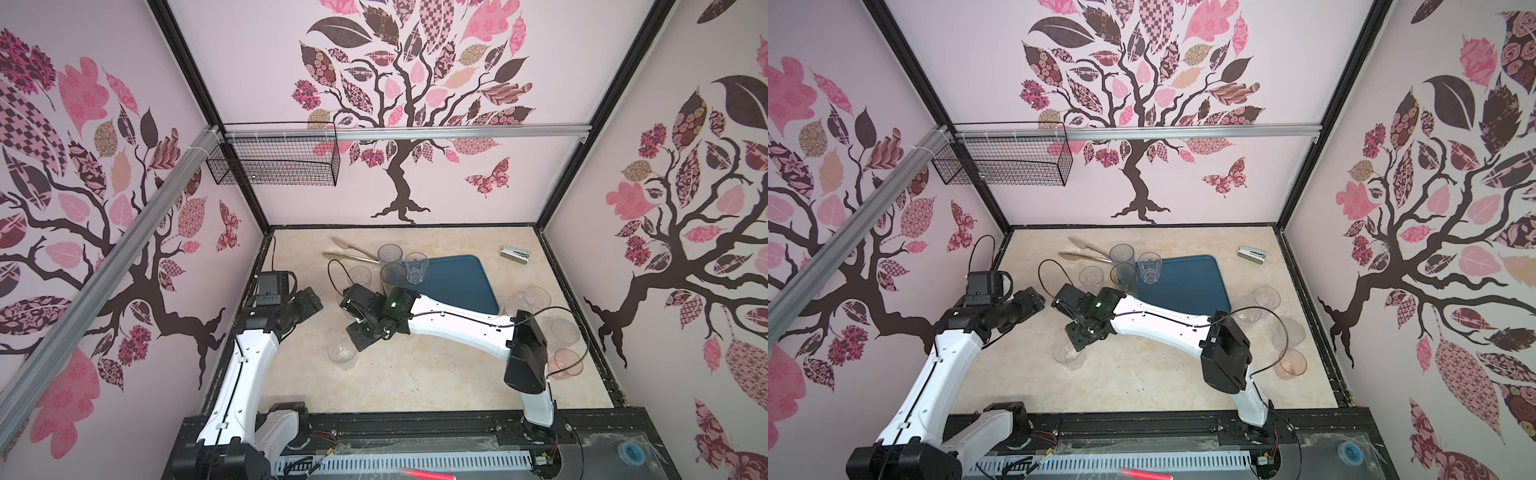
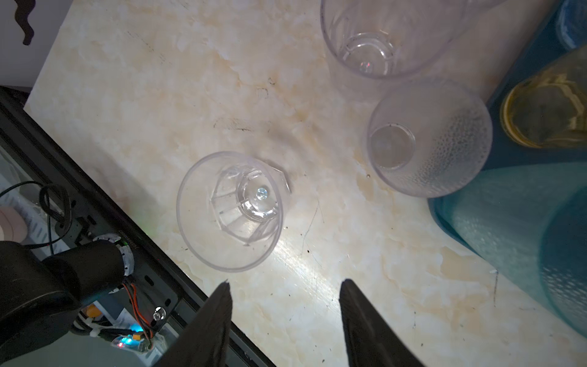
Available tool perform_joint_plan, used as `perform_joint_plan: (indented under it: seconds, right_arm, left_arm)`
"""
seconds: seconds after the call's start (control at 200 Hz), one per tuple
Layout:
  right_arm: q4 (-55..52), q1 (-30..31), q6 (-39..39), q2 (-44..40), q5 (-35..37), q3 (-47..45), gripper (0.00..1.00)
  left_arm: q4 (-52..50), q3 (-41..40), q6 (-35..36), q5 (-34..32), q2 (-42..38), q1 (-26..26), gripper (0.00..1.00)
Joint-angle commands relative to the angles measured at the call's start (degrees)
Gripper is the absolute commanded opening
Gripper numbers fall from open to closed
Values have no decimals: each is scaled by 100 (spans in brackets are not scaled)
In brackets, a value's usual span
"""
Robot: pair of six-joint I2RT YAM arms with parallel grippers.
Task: Place the glasses into the tray
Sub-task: Pick up the glass from the bottom-left of the table.
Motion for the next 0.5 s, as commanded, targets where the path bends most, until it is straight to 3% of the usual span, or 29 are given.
perform_joint_plan:
  seconds: [0.0, 0.37, 0.495]
  right_arm:
    - [-69, 136, -15, 486, -266, 287, 58]
    - [-144, 146, -260, 1152, 197, 616, 50]
    - [-37, 146, -269, 1305, 276, 659, 41]
  left_arm:
    - [130, -193, 21, -146, -183, 46, 85]
    - [280, -299, 159, -129, -259, 48, 86]
    - [304, -310, 146, -114, -245, 48, 86]
